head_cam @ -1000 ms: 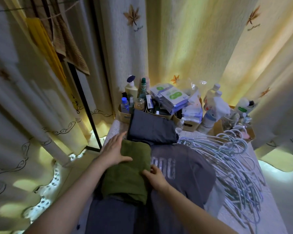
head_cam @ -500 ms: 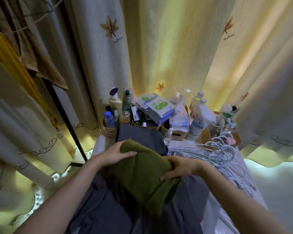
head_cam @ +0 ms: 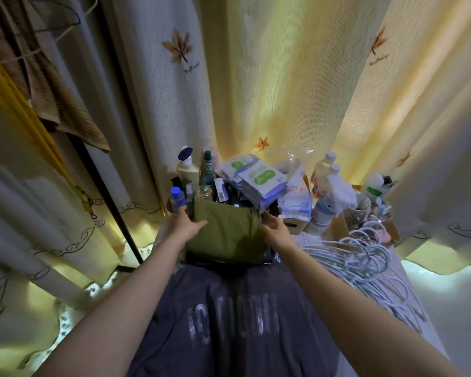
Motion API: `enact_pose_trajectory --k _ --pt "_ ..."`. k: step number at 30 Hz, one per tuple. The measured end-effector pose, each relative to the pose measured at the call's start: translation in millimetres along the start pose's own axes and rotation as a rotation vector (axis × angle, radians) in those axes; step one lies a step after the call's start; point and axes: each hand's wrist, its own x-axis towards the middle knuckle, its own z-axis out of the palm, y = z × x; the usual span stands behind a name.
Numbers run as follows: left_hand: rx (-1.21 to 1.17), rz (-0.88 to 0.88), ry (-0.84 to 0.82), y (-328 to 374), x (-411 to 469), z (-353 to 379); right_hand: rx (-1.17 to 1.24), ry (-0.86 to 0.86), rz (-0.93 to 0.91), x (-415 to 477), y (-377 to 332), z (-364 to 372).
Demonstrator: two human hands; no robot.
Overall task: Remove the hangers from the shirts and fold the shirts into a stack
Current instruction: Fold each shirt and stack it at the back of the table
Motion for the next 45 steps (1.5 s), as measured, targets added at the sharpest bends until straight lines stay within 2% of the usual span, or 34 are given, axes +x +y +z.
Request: enact_pose_trajectory --k 3,6,8,11,14,16,19,22,24,26,28,30,31,35,36,40,45 --pt "0.236 0.051 0.036 -19.1 -19.8 -3.0 -0.257 -0.071 -0.037 -11.1 33.5 -1.5" --pt "0.41 0.199 0.127 -53.9 -53.5 -8.3 -0.555 -0.107 -0.126 -32.6 72.3 -14.5" --pt "0.519 0.246 0.08 -85.0 -74.0 -9.1 -0.759 -0.065 -0.204 -45.4 100.5 -26.2" --pt "0.742 0.183 -0.03 -126.7 -97.0 -9.9 -1.041 -0.011 -0.173 -64.4 126.8 -35.2" --pt "0.544 0.234 0.054 -138.9 -108.0 -12.1 -0.969 0.013 -0.247 -72.6 122.7 -38.2" --pt "0.396 0.174 0.054 -131.1 -107.1 -16.5 -0.938 -0.011 -0.313 -75.9 112.2 -41.6" --pt "0.352 0.037 -0.139 -119.4 -105.0 -27.2 -0.862 -0.147 -0.423 -84.6 101.0 -52.4" --pt "0.437 -0.067 -0.491 -115.1 -116.4 -45.6 -0.862 -0.448 -0.439 -104.1 98.0 -69.9" --pt "0.499 -0.047 -0.666 -112.5 -130.1 -55.9 -0.924 -0.661 -0.359 -120.8 104.9 -78.9" --pt "0.554 0.018 -0.702 -109.0 -143.6 -59.9 -1.001 -0.79 -0.276 -135.3 115.3 -82.2" --pt "0.522 0.074 -0.662 -106.9 -152.3 -57.5 -1.037 -0.842 -0.198 -142.9 122.7 -83.0" --pt "0.462 0.101 -0.612 -104.5 -157.8 -51.3 -0.998 -0.845 -0.11 -145.4 120.1 -81.3" --pt "0.431 0.101 -0.584 -102.2 -161.6 -48.2 -0.962 -0.794 -0.098 -145.8 116.0 -78.5" --pt "0.35 0.178 -0.474 -90.2 -175.2 -39.0 -0.758 -0.336 -0.387 -147.6 84.0 -57.6" --pt "0.321 0.216 -0.488 -84.2 -179.0 -36.6 -0.688 -0.322 -0.446 -149.3 73.9 -49.8" --pt "0.292 0.357 -0.578 -52.8 -192.3 -26.4 -0.668 -0.597 -0.577 -164.8 40.0 -12.2" --pt "0.213 0.54 -0.453 -18.4 -196.4 -43.6 -0.539 -0.517 -0.66 -165.1 15.3 -2.6"
